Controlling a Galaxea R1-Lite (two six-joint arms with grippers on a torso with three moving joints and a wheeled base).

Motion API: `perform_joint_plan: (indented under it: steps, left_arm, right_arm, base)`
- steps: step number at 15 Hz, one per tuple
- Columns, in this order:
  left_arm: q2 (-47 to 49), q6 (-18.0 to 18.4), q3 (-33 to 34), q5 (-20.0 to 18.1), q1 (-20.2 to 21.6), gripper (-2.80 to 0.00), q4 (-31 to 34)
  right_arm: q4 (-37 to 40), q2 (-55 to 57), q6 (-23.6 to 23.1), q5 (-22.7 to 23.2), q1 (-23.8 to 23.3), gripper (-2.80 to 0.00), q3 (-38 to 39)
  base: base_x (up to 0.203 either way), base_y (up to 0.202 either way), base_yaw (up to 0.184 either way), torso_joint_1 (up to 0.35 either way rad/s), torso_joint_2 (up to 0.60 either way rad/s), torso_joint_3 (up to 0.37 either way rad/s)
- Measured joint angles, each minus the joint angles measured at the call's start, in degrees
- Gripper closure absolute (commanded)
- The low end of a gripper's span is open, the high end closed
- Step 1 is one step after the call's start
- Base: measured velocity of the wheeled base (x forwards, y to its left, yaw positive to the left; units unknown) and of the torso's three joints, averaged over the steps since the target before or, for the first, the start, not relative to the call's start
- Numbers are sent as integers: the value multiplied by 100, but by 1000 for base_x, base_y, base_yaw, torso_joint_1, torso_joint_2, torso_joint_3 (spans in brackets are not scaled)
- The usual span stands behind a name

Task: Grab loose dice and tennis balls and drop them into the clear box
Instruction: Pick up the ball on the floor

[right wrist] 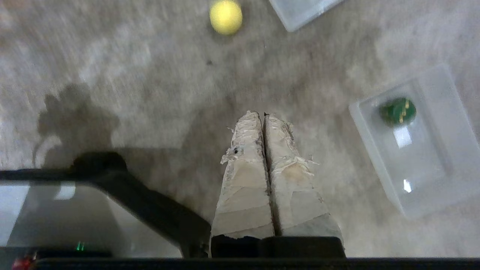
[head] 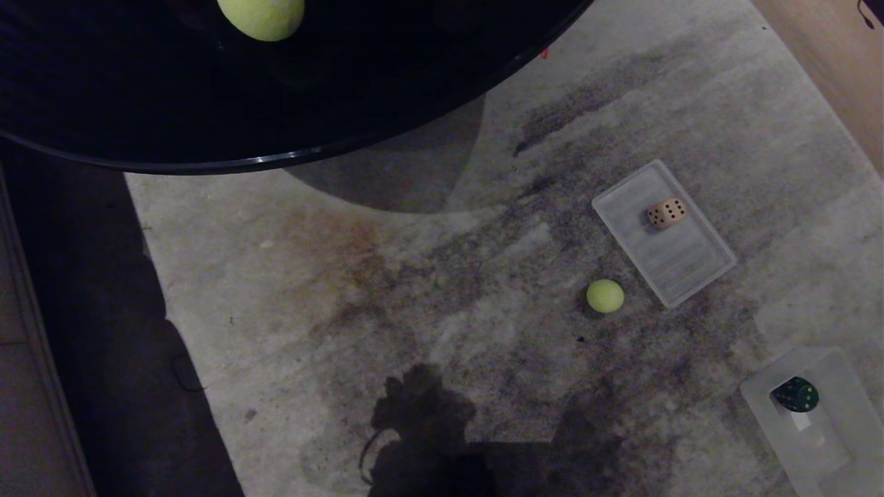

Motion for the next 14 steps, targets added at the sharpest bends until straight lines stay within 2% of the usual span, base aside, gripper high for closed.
perform_joint_plan:
  steps: [3,6,10,12,14]
  left_arm:
    - [0,-16,0,-5,0,0,3]
    - [0,-17,0,-5,0,0,0]
    - [0,-19,0,-5,0,0,0]
    - [0,-17,0,-5,0,0,0]
    - [0,-16,0,-7,0,0,2]
  right_arm:
    - [170,597,15,-6,-30,0,-549]
    - [-120,2094,63,-6,-41,0,-1172]
    - [-1567,4684,418,-25,-13,0,-1626]
    - [-2419,6042,828,-46,113,0,-1832]
    - [-3177,7335,1429,-61,308,0,-2140]
  base:
    - [0,0,0,0,0,0]
    - [0,0,0,0,0,0]
    - [0,0,0,0,0,0]
    - [0,0,0,0,0,0]
    - [0,0,0,0,0,0]
